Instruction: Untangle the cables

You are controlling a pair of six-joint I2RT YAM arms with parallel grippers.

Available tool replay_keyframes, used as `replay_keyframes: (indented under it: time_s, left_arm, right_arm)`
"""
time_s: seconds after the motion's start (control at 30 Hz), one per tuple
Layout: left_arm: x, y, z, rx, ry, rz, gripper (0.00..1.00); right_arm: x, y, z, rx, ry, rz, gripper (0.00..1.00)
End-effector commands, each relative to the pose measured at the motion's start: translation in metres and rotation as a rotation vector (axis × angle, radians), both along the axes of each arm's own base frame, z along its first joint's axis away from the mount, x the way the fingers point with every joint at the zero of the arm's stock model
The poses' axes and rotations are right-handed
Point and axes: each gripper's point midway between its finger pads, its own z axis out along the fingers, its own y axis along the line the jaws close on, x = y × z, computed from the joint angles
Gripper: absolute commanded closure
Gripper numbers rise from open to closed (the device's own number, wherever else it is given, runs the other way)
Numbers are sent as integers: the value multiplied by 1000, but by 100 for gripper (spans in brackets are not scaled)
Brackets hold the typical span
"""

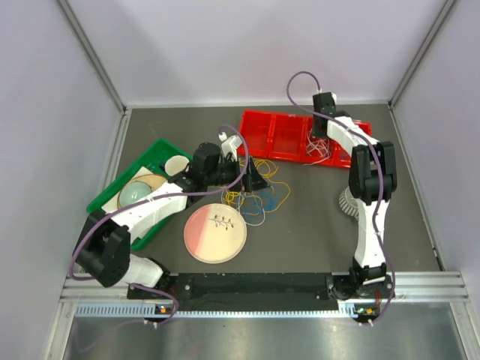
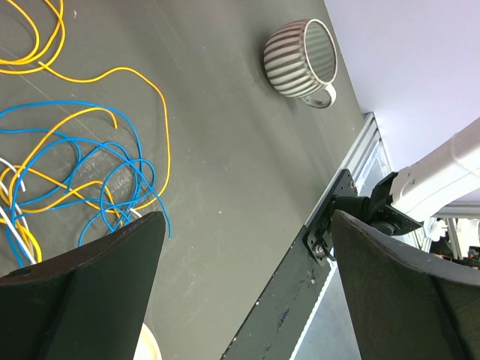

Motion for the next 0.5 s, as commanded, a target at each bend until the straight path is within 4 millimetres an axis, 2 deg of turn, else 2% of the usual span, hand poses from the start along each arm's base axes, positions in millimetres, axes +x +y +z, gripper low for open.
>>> replay_keyframes:
  time_s: [0.0, 0.03, 0.07, 0.13, 0.17, 0.23, 0.27, 0.37, 0.47]
  left_arm:
    - [-1, -1, 17, -48, -49, -8, 3]
    - [-1, -1, 18, -50, -53, -9, 3]
    - [-1, -1, 18, -49, -52, -10, 3]
    - [-1, -1, 20, -53, -57, -10, 3]
    - [-2, -1, 21, -54, -58, -12, 3]
    - [-1, -1, 22, -57, -58, -11, 3]
    - [-2, -1, 22, -58, -57, -12, 3]
    - [-2, -1, 23, -63, -60, -12, 3]
    - [-4, -2, 23, -68, -57, -15, 3]
  right_arm:
    - [10, 3, 29, 33, -72, -4, 82]
    - [9, 5, 40, 42, -90, -3, 72]
    - [9, 5, 48, 54, -102, -4, 67]
    - [8, 7, 65, 67, -132, -3, 62]
    - [7, 8, 85, 81, -169, 0, 61]
    - [5, 7, 103, 86, -201, 0, 59]
    - [3, 7, 121, 94, -233, 4, 58]
    - [-5, 5, 144, 108, -273, -3, 54]
    - [-16, 3, 150, 126, -280, -19, 47]
